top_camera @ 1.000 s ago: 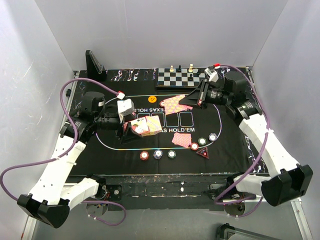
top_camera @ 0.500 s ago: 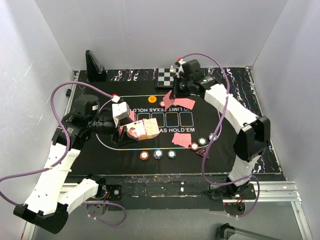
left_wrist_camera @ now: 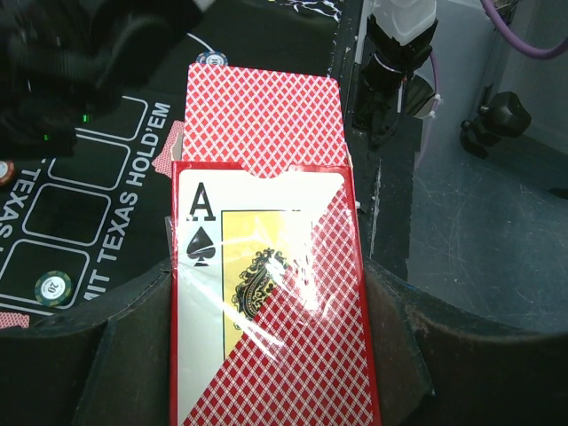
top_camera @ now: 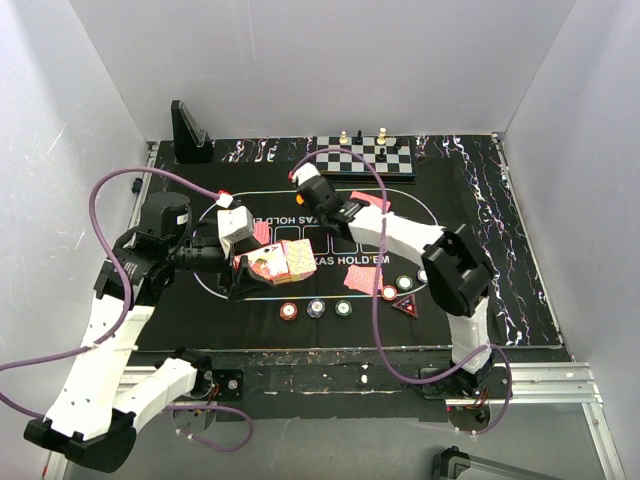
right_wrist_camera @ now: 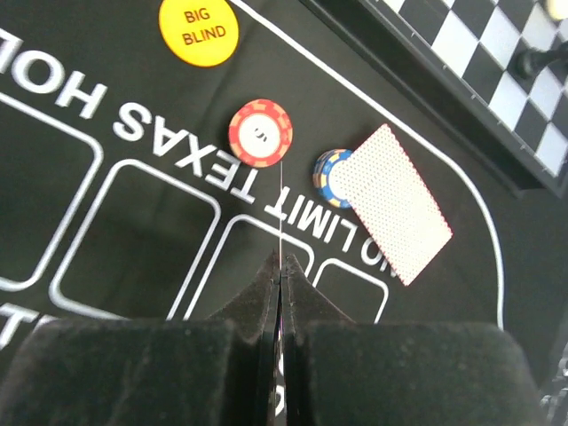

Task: Distribute texas hold em gaming equipment

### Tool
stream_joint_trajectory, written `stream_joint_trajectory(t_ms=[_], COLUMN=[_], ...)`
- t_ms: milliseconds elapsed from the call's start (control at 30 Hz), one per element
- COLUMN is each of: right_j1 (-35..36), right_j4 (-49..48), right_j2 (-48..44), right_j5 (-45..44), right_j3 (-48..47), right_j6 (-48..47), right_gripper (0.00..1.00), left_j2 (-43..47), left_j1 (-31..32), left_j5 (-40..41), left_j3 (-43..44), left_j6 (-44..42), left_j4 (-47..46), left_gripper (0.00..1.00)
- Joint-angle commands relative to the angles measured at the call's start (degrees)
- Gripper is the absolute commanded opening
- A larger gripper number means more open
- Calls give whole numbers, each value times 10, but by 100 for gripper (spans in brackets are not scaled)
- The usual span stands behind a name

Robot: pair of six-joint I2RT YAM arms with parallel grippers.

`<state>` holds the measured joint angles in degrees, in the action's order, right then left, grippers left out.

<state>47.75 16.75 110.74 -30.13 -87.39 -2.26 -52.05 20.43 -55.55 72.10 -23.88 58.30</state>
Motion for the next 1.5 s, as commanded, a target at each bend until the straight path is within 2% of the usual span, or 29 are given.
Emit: stream_joint_trajectory(t_ms=[0, 367, 533, 633, 800, 1000, 1200, 1467], right_j1=[39, 96, 120, 123, 124, 124, 100, -31], right_j4=[-127, -128, -77, -47, -33, -47, -23, -44], right_j2=[44, 127, 148, 153, 142, 101, 62, -55], right_j5=[-128, -155, -125, -100, -44, 37, 81, 253], right_j3=[-7, -47, -59, -62, -40, 14, 32, 118], right_j6=[-106, -115, -57, -32, -6, 17, 71, 180], right_gripper=[1, 1, 3, 21, 46, 62, 64, 58], left_j2=[11, 10, 12, 13, 16, 17, 13, 8], left_j1=[-5, -9, -9, -10, -10, -10, -10, -10], left_j5=[-27, -30, -29, -30, -26, -29, -28, -31], left_j3=[26, 31, 29, 26, 23, 26, 30, 36], left_j6=[5, 5, 6, 4, 6, 21, 22, 24], left_j4=[1, 7, 6, 5, 0, -14, -14, -17], left_gripper=[0, 0, 0, 0, 0, 0, 0, 0])
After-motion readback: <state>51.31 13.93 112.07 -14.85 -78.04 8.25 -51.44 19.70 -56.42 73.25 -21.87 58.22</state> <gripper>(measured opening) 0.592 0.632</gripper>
